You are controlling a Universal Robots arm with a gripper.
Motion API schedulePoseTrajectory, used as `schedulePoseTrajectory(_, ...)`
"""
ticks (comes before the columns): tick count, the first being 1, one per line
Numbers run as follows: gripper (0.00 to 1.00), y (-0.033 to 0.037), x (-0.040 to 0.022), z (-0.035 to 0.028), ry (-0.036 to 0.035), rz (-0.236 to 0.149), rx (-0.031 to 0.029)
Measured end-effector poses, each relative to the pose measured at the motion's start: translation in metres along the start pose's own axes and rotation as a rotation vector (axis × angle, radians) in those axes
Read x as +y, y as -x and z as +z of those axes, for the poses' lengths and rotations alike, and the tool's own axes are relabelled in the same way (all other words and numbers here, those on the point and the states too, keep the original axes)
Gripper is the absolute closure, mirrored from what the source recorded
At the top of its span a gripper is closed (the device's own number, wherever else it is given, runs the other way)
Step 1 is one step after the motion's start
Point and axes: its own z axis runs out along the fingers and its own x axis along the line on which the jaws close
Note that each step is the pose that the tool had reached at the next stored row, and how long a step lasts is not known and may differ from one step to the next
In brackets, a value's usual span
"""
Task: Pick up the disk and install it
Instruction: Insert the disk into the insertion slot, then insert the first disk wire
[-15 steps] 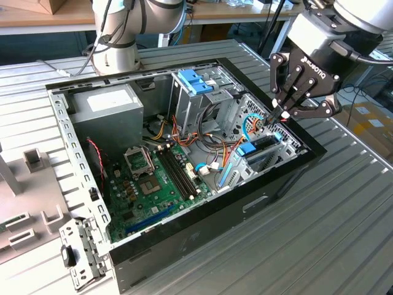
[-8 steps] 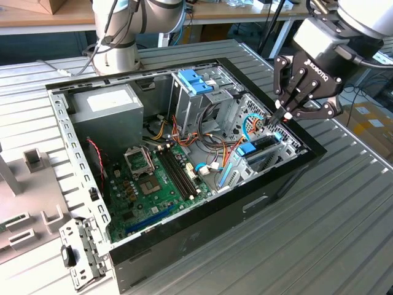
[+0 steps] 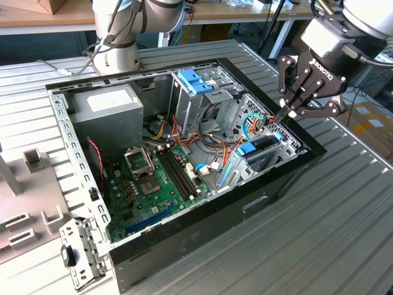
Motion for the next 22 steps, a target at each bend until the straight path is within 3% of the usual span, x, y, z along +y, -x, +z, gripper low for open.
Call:
schedulePoseTrajectory(5, 0.89, -0.0007, -0.0112, 0.0037, 0.0146, 0.002, -0.0004)
schedulePoseTrajectory(10, 0.89, -0.0013, -0.0174, 0.0074, 0.0229, 0.003, -0.0007)
schedulePoseTrajectory(18, 0.89, -0.0014, -0.019, 0.0086, 0.0243, 0.003, -0.0007)
schedulePoseTrajectory(20, 0.89, -0.0014, -0.019, 0.0086, 0.0293, -0.04, 0.0033)
schedulePoseTrajectory(22, 0.89, -0.0014, -0.0191, 0.0086, 0.0267, -0.04, 0.0036)
